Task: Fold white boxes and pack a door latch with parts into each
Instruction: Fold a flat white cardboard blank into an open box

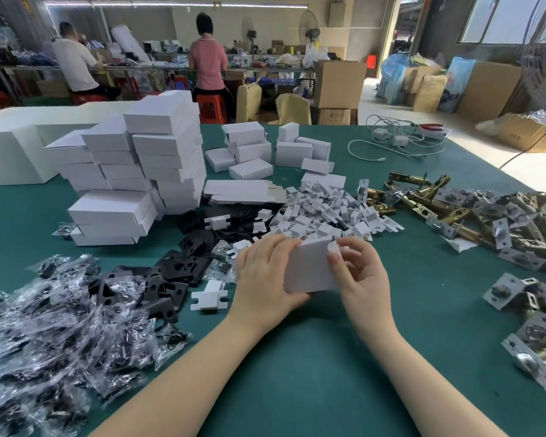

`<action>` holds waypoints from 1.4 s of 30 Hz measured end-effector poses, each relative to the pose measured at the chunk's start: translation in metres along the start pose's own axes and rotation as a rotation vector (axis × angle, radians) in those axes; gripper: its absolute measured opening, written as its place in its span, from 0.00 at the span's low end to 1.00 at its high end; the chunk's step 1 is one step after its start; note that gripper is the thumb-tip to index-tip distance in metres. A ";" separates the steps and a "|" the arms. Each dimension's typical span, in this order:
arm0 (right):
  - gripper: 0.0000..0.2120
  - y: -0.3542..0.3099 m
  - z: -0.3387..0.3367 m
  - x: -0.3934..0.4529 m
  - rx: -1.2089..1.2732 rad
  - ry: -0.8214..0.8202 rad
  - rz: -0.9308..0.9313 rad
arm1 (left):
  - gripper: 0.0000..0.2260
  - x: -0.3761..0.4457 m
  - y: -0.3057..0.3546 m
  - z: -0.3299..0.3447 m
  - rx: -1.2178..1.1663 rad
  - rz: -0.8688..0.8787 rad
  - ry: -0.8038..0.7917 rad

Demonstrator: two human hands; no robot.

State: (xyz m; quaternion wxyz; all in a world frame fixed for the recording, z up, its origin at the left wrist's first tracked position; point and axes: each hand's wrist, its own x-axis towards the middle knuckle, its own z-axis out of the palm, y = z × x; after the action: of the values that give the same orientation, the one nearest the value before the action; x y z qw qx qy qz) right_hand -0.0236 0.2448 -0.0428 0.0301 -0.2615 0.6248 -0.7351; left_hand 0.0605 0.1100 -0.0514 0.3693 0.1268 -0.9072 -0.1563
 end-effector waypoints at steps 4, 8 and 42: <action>0.07 0.001 0.004 -0.003 -0.016 0.038 -0.021 | 0.37 0.002 0.002 -0.003 -0.044 -0.023 -0.021; 0.12 -0.001 0.003 0.000 0.015 0.108 0.005 | 0.37 0.002 0.003 -0.004 -0.052 -0.026 -0.048; 0.27 0.008 0.001 -0.004 -0.254 -0.349 -0.037 | 0.38 0.004 -0.011 0.003 -0.111 -0.152 -0.022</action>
State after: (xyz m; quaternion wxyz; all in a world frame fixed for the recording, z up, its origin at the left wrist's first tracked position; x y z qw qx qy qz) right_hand -0.0218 0.2433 -0.0512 0.0913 -0.3978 0.6927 -0.5946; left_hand 0.0572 0.0992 -0.0553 0.3529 0.1726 -0.8890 -0.2354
